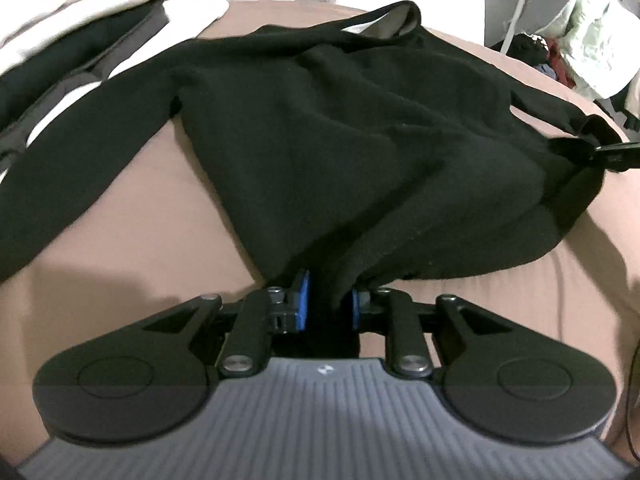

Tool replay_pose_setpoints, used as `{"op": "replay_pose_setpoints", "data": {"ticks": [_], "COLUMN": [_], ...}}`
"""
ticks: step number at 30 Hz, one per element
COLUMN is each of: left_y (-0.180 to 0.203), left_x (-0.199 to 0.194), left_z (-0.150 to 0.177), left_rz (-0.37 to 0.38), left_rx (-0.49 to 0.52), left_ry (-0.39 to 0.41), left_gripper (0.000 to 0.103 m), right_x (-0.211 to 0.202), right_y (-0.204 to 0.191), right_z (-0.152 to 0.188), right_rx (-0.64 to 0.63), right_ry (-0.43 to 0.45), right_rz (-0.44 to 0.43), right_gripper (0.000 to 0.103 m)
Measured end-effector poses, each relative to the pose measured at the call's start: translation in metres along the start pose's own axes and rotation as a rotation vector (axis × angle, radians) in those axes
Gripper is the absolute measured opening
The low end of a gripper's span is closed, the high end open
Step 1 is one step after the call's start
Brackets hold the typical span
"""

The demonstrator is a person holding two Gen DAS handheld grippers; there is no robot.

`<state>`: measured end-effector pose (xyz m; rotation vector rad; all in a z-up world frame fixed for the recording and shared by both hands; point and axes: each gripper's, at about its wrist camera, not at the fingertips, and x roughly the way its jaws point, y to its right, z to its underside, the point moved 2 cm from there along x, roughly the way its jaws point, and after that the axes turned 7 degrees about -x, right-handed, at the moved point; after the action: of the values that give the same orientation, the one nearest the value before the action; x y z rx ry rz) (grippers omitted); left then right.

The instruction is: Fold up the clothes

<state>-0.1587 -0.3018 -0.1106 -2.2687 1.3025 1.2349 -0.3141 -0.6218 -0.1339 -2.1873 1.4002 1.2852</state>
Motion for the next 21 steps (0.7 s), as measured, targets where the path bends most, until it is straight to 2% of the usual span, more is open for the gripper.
{"op": "replay_pose_setpoints", "data": {"ticks": [3, 5, 7, 9, 11, 12, 13, 15, 16, 18, 19, 20, 21], "left_y": [0.002, 0.014, 0.022, 0.02, 0.015, 0.012, 0.008, 0.001, -0.002, -0.001, 0.001, 0.003, 0.005], "left_x": [-0.008, -0.03, -0.058, -0.078, -0.076, -0.072, -0.062, -0.035, -0.024, -0.02, -0.019, -0.02, -0.019], "left_z": [0.001, 0.002, -0.002, -0.007, -0.006, -0.005, -0.001, 0.012, 0.018, 0.023, 0.024, 0.024, 0.024], "left_rz": [0.02, 0.0, 0.026, 0.103, 0.139, 0.152, 0.133, 0.063, 0.047, 0.038, 0.037, 0.029, -0.003], "left_rx": [0.039, 0.151, 0.205, 0.152, 0.09, 0.059, 0.027, -0.04, -0.075, -0.079, -0.073, -0.055, -0.026], "left_ry": [0.026, 0.026, 0.032, 0.002, -0.053, -0.083, -0.13, -0.232, -0.269, -0.275, -0.269, -0.265, -0.262], "left_gripper": [0.011, 0.01, 0.01, 0.01, 0.013, 0.015, 0.019, 0.038, 0.04, 0.044, 0.047, 0.055, 0.077], "right_x": [0.006, -0.007, -0.027, -0.057, -0.08, -0.081, -0.076, -0.059, -0.053, -0.052, -0.051, -0.05, -0.05], "right_y": [0.003, 0.014, 0.029, 0.041, 0.048, 0.048, 0.048, 0.045, 0.044, 0.048, 0.05, 0.052, 0.056], "right_z": [-0.008, -0.012, -0.01, 0.003, 0.021, 0.031, 0.039, 0.053, 0.054, 0.05, 0.048, 0.046, 0.046], "right_rx": [0.008, 0.068, 0.149, 0.211, 0.238, 0.251, 0.271, 0.305, 0.299, 0.289, 0.284, 0.278, 0.286], "right_ry": [0.03, 0.077, 0.103, 0.125, 0.13, 0.105, 0.063, -0.037, -0.065, -0.064, -0.063, -0.063, -0.059], "right_rz": [-0.047, -0.105, -0.149, -0.14, -0.1, -0.1, -0.108, -0.133, -0.135, -0.092, -0.071, -0.049, -0.042], "right_gripper": [0.016, 0.016, 0.016, 0.016, 0.016, 0.016, 0.016, 0.018, 0.019, 0.03, 0.03, 0.031, 0.031]}}
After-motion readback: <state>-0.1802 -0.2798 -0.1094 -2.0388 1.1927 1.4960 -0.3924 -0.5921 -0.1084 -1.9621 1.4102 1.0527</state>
